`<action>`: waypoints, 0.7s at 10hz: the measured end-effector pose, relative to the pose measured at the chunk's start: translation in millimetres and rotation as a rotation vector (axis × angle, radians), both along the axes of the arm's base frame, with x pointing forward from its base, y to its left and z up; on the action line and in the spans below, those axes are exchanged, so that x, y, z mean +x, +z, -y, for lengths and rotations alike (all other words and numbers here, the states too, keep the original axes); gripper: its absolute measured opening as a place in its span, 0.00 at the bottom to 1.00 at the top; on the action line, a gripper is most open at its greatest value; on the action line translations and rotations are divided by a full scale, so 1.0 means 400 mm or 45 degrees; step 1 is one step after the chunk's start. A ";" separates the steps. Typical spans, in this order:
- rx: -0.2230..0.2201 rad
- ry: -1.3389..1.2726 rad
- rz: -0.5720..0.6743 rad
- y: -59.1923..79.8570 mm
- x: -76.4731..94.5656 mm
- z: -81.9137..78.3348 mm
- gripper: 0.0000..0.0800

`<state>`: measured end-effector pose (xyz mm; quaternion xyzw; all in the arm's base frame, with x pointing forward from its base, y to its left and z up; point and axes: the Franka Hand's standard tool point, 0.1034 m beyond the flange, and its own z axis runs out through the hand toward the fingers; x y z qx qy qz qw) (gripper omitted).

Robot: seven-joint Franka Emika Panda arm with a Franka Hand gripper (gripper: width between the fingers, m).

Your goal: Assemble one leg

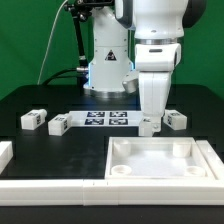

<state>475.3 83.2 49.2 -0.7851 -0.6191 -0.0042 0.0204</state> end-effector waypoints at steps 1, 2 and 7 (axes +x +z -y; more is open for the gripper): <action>0.000 -0.005 -0.001 0.000 0.000 0.000 0.81; 0.001 -0.161 -0.008 0.000 -0.001 -0.002 0.81; 0.034 -0.966 -0.012 -0.013 -0.071 -0.032 0.81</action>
Offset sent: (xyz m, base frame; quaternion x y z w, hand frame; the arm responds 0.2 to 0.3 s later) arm 0.0000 0.0000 0.0000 0.0000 0.0000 0.1593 0.9872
